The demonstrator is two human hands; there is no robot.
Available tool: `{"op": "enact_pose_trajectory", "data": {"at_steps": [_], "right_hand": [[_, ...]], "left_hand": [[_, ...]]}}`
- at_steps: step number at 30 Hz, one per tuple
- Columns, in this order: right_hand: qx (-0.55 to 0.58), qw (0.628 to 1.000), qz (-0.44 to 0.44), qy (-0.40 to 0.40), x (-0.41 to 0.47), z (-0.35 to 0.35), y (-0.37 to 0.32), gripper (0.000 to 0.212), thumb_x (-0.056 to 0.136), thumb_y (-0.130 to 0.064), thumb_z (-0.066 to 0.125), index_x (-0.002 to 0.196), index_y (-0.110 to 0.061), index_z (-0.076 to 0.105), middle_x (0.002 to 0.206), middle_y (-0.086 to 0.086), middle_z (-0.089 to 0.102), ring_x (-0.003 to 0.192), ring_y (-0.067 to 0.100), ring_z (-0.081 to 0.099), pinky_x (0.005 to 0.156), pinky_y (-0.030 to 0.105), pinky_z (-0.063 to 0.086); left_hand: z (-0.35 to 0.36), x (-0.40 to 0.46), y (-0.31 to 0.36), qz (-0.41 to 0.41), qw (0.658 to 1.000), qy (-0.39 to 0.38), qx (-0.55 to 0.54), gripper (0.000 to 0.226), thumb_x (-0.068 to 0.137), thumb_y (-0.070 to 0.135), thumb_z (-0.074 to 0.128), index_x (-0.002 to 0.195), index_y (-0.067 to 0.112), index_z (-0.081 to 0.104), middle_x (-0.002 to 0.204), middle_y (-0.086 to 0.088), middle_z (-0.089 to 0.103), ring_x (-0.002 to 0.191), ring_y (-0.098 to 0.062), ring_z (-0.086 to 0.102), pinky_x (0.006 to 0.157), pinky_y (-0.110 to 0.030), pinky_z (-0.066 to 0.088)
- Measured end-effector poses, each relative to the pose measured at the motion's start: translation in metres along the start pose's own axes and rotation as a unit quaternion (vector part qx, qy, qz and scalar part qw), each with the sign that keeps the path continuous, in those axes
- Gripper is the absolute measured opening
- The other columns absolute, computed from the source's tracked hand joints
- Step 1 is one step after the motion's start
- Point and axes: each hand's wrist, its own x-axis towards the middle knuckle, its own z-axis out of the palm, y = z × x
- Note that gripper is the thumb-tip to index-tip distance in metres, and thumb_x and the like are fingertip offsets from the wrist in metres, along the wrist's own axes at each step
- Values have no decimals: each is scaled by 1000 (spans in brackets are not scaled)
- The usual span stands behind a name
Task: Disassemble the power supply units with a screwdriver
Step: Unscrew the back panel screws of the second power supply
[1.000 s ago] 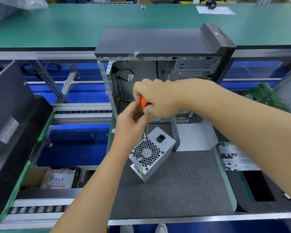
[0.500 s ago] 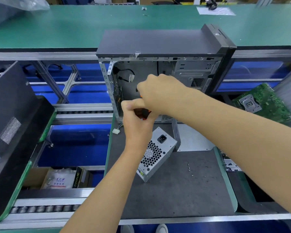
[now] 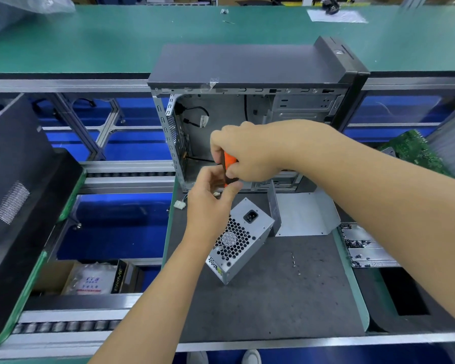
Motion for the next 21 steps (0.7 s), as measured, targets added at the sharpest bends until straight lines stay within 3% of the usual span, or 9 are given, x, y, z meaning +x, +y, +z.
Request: {"op": "enact_pose_trajectory", "data": {"at_steps": [3,5,7,9,11,13,16,19,21], "right_hand": [[31,999,-19,-21,-1,-1,1,25,92,-17,51,102,-39,47,95,-13,36,99,20,38,60,31,34],[61,998,-25,4,-1,1,1,6,94,-33,52,98,-36,50,98,-11,42,98,20,42,60,30,33],[73,996,-12,50,3,7,1,34,92,-61,48,104,-29,49,92,-6,46,88,21,49,58,31,34],[15,992,44,118,7,13,-4,56,89,-73,38,106,-20,41,79,-2,39,78,24,45,54,34,30],[-78,979,86,165,10,16,-7,52,94,-65,37,95,-13,36,72,0,29,74,26,39,52,35,25],[-101,975,80,180,12,16,-7,40,100,-49,41,85,-12,37,71,1,27,69,27,38,48,32,20],[-48,985,56,157,11,16,-1,28,99,-45,45,99,-18,40,73,0,27,72,28,39,48,30,20],[-2,992,34,122,9,15,0,32,98,-41,51,114,-16,39,79,1,37,68,25,45,53,33,32],[7,995,11,102,9,13,1,33,97,-36,54,117,-13,39,87,5,47,71,25,52,56,35,38]], "left_hand": [[2,1,-1,-14,1000,12,-4,36,81,19,81,88,29,48,80,16,62,77,-10,59,73,-25,51],[4,2,0,-21,1000,18,-2,37,79,21,82,93,23,48,80,14,59,74,-9,57,67,-21,48],[8,5,2,-29,999,35,4,38,79,23,82,100,19,51,81,10,59,69,-3,54,62,-15,46],[12,8,5,-30,998,60,-11,39,77,20,84,101,22,53,83,1,61,70,-5,55,63,-16,46],[16,9,6,-17,997,71,-21,44,73,21,85,99,30,51,84,7,61,73,-5,56,66,-16,47],[13,8,3,-9,998,52,-13,48,68,32,86,96,41,48,86,15,58,77,-3,55,68,-17,47],[-2,5,-14,-39,999,12,1,54,65,47,85,105,43,49,99,15,58,88,-6,57,74,-18,48],[-18,-5,-42,-139,984,-59,98,54,73,53,81,114,38,51,109,12,61,108,-9,56,89,-27,47],[-27,-15,-57,-222,951,-145,157,55,74,58,80,116,38,50,113,16,61,112,-8,55,86,-25,45]]}}
